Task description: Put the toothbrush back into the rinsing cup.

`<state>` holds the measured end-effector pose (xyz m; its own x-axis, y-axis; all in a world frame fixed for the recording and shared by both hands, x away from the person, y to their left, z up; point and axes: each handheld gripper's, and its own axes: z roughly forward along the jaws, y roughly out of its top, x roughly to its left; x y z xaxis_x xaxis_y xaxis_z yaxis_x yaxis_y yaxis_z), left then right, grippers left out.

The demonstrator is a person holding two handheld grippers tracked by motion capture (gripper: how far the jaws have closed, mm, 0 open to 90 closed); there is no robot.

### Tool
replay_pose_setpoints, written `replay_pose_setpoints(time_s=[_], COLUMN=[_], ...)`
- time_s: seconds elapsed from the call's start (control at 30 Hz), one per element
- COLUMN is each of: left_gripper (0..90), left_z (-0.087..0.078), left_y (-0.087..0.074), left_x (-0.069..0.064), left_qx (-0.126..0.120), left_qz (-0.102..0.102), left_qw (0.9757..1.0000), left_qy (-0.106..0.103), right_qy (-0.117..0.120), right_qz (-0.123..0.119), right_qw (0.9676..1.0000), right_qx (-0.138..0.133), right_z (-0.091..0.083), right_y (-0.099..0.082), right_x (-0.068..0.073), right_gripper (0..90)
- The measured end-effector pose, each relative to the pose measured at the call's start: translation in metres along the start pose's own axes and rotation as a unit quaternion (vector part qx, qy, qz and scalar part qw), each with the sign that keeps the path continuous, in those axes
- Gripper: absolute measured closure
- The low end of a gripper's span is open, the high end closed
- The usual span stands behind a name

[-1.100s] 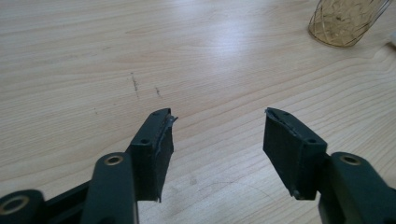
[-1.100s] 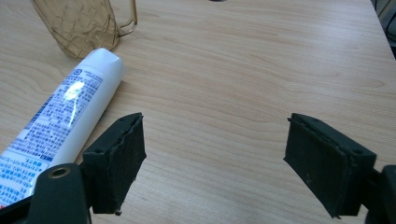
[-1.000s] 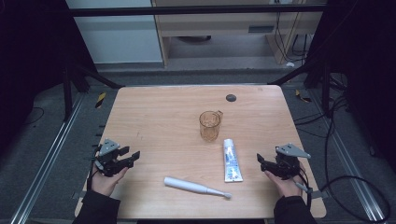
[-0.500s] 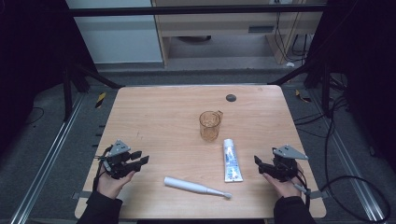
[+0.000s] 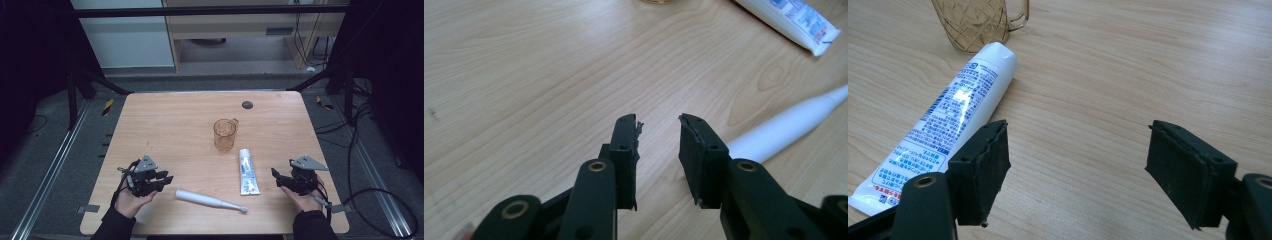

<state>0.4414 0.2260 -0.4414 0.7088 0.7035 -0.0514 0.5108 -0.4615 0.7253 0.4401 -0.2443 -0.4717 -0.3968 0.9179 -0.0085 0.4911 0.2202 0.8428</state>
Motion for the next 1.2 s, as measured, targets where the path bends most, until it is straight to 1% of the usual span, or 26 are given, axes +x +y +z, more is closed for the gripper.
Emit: replay_pose_setpoints(time_s=[0.13, 0.3, 0.43, 0.57, 0.63, 0.67, 0.7, 0.77, 0.8, 0.83, 0.9, 0.93, 0.97, 1.0, 1.03, 1.07, 1.1, 1.17, 1.2], left_gripper=[67.9, 67.7, 67.8, 67.4, 66.5, 64.7, 64.0, 63.4, 63.0, 62.7, 62.3, 62.3, 62.0, 61.8, 61.3, 61.3, 60.6, 60.4, 59.6], left_z=[0.003, 0.005, 0.010, 0.015, 0.017, 0.017, 0.018, 0.018, 0.019, 0.019, 0.021, 0.021, 0.022, 0.023, 0.024, 0.025, 0.027, 0.030, 0.032], left_y=[0.003, 0.009, 0.014, 0.018, 0.021, 0.023, 0.024, 0.027, 0.028, 0.030, 0.033, 0.034, 0.036, 0.037, 0.039, 0.039, 0.039, 0.040, 0.040], left_x=[-0.007, -0.012, -0.016, -0.021, -0.023, -0.024, -0.025, -0.026, -0.027, -0.027, -0.029, -0.030, -0.031, -0.032, -0.033, -0.034, -0.035, -0.038, -0.039], left_qx=[0.010, 0.021, 0.028, 0.040, 0.048, 0.053, 0.055, 0.059, 0.059, 0.064, 0.065, 0.065, 0.066, 0.069, 0.073, 0.074, 0.076, 0.084, 0.088], left_qz=[0.019, 0.044, 0.063, 0.086, 0.101, 0.108, 0.112, 0.127, 0.129, 0.139, 0.146, 0.150, 0.154, 0.159, 0.165, 0.168, 0.172, 0.182, 0.185], left_qw=[0.9997, 0.9984, 0.9966, 0.9940, 0.9916, 0.9901, 0.9894, 0.9869, 0.9864, 0.9846, 0.9831, 0.9820, 0.9810, 0.9797, 0.9780, 0.9774, 0.9761, 0.9729, 0.9717], left_qy=[-0.014, -0.029, -0.045, -0.056, -0.066, -0.072, -0.074, -0.081, -0.084, -0.085, -0.089, -0.094, -0.097, -0.101, -0.104, -0.106, -0.109, -0.115, -0.118], right_qy=[0.000, 0.001, 0.000, 0.000, 0.000, 0.000, 0.000, -0.002, -0.001, -0.002, -0.001, -0.001, -0.004, -0.004, -0.003, -0.003, -0.003, -0.003, -0.002], right_qz=[0.000, 0.000, 0.003, 0.005, 0.009, 0.007, 0.007, 0.006, 0.007, 0.008, 0.015, 0.015, 0.010, 0.012, 0.009, 0.009, 0.006, 0.007, 0.006], right_qw=[1.0000, 1.0000, 1.0000, 1.0000, 1.0000, 1.0000, 1.0000, 1.0000, 1.0000, 1.0000, 0.9999, 0.9999, 0.9999, 0.9999, 1.0000, 1.0000, 1.0000, 1.0000, 1.0000], right_qx=[0.002, 0.003, 0.003, 0.001, 0.001, 0.000, 0.001, 0.002, 0.002, 0.001, 0.003, 0.003, 0.001, 0.002, 0.002, 0.002, 0.003, 0.005, 0.006], right_z=[0.000, 0.001, 0.001, 0.000, 0.000, 0.000, 0.000, 0.000, 0.000, 0.000, -0.001, -0.001, -0.001, -0.001, 0.000, 0.000, 0.001, 0.001, 0.002], right_y=[0.000, 0.000, 0.000, 0.000, 0.000, 0.000, 0.000, 0.000, 0.000, 0.000, 0.001, 0.001, 0.000, 0.000, 0.000, 0.000, 0.000, 0.000, 0.000], right_x=[0.000, -0.001, -0.002, -0.004, -0.004, -0.005, -0.005, -0.005, -0.006, -0.007, -0.007, -0.007, -0.008, -0.008, -0.008, -0.008, -0.007, -0.007, -0.007], right_gripper=[25.3, 25.3, 25.2, 25.2, 25.3, 25.5, 25.5, 25.5, 25.4, 25.4, 25.5, 25.5, 25.5, 25.5, 25.5, 25.5, 25.5, 25.5, 25.5])
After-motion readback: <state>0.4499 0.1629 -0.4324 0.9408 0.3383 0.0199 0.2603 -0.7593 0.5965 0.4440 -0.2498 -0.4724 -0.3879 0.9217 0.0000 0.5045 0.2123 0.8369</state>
